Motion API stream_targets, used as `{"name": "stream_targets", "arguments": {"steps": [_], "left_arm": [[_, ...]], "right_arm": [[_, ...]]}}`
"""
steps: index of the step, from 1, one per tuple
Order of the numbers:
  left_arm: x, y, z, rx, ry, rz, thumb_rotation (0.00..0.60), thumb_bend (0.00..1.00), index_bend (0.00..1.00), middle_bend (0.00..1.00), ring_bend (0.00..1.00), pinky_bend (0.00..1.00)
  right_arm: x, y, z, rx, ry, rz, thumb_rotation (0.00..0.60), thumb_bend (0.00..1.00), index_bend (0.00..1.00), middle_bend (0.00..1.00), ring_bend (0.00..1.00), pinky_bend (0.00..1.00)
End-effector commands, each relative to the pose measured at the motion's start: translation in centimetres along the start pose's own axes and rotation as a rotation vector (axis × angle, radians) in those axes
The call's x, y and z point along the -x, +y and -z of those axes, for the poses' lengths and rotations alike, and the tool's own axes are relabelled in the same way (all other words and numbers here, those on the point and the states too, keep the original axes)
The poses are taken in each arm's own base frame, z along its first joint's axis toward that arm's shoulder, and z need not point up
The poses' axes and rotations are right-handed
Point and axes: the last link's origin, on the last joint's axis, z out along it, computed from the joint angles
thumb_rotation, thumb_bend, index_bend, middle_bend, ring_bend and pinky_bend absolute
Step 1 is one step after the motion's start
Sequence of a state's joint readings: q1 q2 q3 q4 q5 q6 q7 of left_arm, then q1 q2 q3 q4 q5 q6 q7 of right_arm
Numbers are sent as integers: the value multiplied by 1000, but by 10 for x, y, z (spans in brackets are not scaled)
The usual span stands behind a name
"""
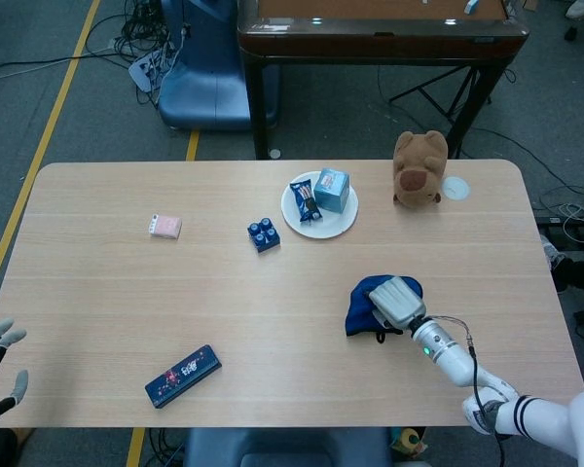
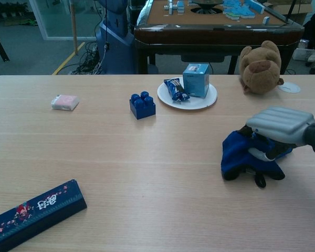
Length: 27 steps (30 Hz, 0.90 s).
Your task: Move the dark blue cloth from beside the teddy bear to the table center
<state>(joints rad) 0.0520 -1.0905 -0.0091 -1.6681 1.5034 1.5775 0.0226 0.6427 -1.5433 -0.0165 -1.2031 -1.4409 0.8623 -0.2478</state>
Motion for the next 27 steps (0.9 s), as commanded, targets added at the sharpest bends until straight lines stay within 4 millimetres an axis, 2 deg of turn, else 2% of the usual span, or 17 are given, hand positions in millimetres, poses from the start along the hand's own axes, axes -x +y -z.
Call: {"name": "stream_targets", "arguments": {"steps": [1,4,9,23,27], "left_arm": [[0,1,0,2,2,0,600,412,229,128,188,154],[-1,1,0,1,3,0,600,412,229,128,188,154],[-1,1,1,1,2,-1,600,411,229,128,188,154],[0,2,0,1,-2,-2,600,411,229,128,188,154],[-1,2,0,0,0,-2,600,411,229,128,188,154]], "right_arm": [[1,-8,19,-39,-4,20,600,651,655,559,578,768],[4,-6,21,-35,-14,27,600,651,655,562,578,768],[7,13,14,34,-34,40,600,651,657,563,578,768],[-2,105,-15,363,-30,130,600,651,660,564,578,768],[-4,116,-19,411,-24,109,600,650,660,565,578,768]]}}
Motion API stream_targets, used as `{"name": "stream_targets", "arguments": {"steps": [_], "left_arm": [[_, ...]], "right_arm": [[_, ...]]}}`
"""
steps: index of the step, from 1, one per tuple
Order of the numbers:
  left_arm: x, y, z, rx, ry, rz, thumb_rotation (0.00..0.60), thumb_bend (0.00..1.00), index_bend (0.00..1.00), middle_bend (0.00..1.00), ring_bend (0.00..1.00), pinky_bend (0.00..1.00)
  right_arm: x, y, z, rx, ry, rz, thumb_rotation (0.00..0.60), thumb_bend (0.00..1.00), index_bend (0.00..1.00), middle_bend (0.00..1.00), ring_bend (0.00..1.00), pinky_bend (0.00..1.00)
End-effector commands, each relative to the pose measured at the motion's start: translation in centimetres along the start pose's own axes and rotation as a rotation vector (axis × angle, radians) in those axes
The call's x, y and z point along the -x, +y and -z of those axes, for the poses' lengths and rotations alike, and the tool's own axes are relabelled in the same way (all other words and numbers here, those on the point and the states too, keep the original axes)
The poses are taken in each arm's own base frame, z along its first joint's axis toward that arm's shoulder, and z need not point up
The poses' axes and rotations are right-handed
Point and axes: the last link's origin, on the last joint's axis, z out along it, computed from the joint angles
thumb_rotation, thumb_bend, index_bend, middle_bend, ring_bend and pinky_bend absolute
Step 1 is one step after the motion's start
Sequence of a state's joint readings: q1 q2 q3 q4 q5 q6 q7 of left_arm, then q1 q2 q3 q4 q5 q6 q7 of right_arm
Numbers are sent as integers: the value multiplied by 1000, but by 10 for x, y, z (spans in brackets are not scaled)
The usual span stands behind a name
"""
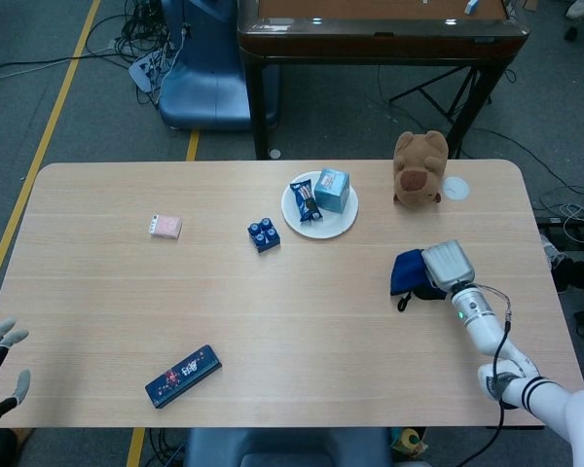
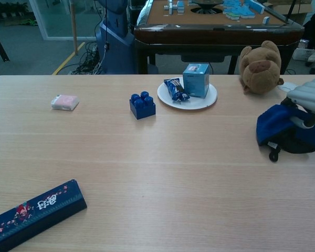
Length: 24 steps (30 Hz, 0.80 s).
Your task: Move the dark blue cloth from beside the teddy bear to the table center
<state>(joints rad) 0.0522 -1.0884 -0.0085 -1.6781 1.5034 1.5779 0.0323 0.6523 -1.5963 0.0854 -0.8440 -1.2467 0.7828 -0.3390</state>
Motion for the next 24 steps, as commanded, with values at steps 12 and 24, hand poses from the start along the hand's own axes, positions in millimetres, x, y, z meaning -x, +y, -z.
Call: {"name": "stream_targets", "arguments": {"steps": [12,24], "left_arm": [[-1,1,0,2,3,1,600,412,229,128,188,154],[0,1,0,5,-3,-1,600,411,229,128,188,154]], "right_arm": [[3,-42,5,-136,-17,-66,600,651,665,569,578,768],[-4,-91,60,-396,-2,-106,600,650,667,571,578,768]]}}
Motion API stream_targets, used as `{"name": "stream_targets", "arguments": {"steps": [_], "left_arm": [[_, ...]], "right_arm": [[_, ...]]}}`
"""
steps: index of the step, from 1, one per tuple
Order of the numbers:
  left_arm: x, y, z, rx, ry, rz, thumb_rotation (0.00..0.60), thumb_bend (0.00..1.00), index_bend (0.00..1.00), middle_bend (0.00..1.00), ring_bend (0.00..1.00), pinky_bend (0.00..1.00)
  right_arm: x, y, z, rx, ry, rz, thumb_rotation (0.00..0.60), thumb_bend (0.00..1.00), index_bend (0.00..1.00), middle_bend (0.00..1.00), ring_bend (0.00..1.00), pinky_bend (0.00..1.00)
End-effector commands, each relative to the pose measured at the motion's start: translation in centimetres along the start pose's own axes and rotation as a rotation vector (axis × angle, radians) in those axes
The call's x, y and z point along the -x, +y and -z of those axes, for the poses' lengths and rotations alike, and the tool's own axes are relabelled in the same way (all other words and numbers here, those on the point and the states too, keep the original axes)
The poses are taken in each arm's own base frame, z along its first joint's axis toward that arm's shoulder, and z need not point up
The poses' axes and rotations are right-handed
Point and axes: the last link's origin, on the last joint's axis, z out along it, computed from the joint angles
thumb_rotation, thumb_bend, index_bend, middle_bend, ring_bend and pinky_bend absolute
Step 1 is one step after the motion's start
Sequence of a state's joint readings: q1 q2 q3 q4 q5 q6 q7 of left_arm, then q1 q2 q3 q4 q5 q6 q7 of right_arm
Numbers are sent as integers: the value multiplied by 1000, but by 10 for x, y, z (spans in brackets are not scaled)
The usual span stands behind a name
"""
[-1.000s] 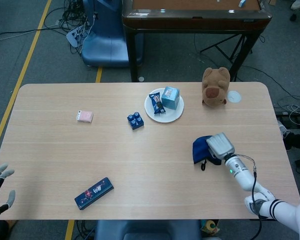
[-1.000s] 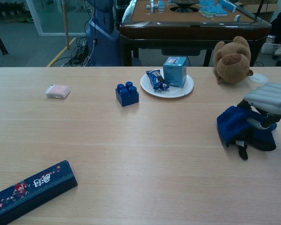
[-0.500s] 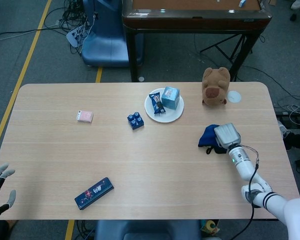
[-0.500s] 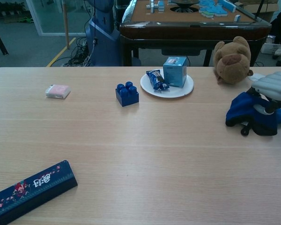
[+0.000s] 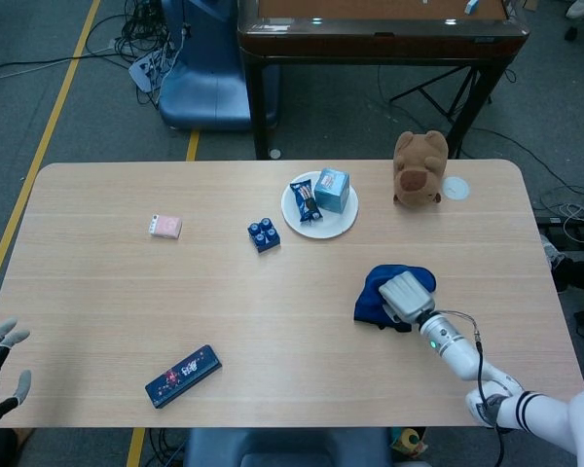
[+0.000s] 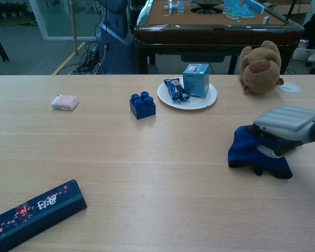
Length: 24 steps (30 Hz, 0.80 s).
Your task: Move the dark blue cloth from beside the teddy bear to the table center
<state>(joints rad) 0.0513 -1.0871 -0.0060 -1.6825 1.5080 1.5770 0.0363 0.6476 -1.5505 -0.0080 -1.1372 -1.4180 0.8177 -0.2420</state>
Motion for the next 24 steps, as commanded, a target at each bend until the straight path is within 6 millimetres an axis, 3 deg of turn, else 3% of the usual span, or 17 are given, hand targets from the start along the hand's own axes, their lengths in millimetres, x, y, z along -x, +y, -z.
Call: {"name": "stream_targets", "arguments": {"steps": [1,6,10,16,24], "left_arm": [[0,0,0,0,1,1,600,411,229,128,188,154],[-1,0,0,1,5,3,600,411,229,128,188,154],[0,0,1,1,2,2,600,411,229,128,188,154],[-1,-1,1,-1,7,4,600,412,229,128,188,154],[-1,-1,1,-1,4,3,600,411,229,128,188,154]], "right_arm": [[1,-18,19,-84,2,-5,600,650,667,571,578,768],[1,-35,35,-157,-13,-30,600,651,667,571,578,768],[2,-32,35,-151,-16,-15,600,651,670,573,578,768],[3,-5,21,-49,-28,18,600,651,670,573,578,768],[-6,47,-3,155,-3,49,600,651,671,575,578,768]]}}
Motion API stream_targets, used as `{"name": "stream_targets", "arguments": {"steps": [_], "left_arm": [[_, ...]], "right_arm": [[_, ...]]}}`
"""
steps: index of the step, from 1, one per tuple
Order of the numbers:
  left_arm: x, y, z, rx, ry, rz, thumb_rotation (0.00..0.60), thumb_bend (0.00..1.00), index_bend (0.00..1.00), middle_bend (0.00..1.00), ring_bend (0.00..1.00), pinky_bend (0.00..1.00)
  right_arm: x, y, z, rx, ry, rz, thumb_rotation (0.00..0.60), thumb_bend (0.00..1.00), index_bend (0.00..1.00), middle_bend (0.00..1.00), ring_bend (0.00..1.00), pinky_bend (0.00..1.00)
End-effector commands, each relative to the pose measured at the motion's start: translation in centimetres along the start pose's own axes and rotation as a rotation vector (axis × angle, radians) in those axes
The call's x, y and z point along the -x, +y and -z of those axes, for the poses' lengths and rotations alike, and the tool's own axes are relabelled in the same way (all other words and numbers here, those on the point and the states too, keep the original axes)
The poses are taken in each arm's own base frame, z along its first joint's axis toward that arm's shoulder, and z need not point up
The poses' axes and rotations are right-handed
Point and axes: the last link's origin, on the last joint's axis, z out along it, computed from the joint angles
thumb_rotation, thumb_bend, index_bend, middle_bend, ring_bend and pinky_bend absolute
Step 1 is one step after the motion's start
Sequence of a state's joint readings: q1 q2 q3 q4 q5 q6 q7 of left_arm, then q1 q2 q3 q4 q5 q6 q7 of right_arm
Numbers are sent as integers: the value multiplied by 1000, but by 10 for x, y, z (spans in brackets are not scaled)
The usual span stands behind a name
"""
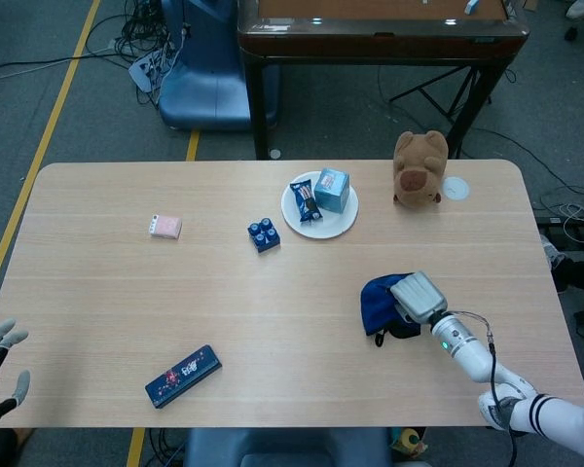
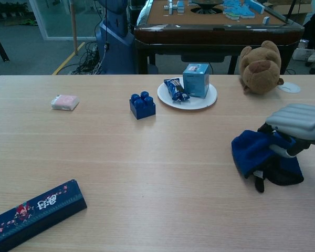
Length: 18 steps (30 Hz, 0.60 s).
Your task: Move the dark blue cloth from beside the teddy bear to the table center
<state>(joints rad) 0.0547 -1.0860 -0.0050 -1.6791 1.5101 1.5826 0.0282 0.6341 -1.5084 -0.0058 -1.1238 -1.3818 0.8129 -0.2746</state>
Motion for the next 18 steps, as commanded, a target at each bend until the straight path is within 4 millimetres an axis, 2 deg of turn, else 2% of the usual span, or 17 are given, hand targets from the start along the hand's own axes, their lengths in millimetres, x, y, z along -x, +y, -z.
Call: {"name": "stream_targets", "arguments": {"steps": [1,6,13,18], "left_arm": [[0,0,0,1,0,0,600,411,229,128,188,154],[0,1,0,1,-1,-2,600,411,229,128,188,154],[0,0,0,-3,1,-1,600,411,229,128,188,154],[0,-1,1,-5,1,-1,600,411,229,128,188,154]], "right_arm": [[-8,24,-16,106,20,6,600,651,671,575,578,768],[-33,40,-29,179,117,-17,600,651,671,576,578,768],[-67,43,-39,210,243,-60,600,651,672,576,578,768],[-80,45,-48,235,282,-88,600,651,671,576,578,768]]}}
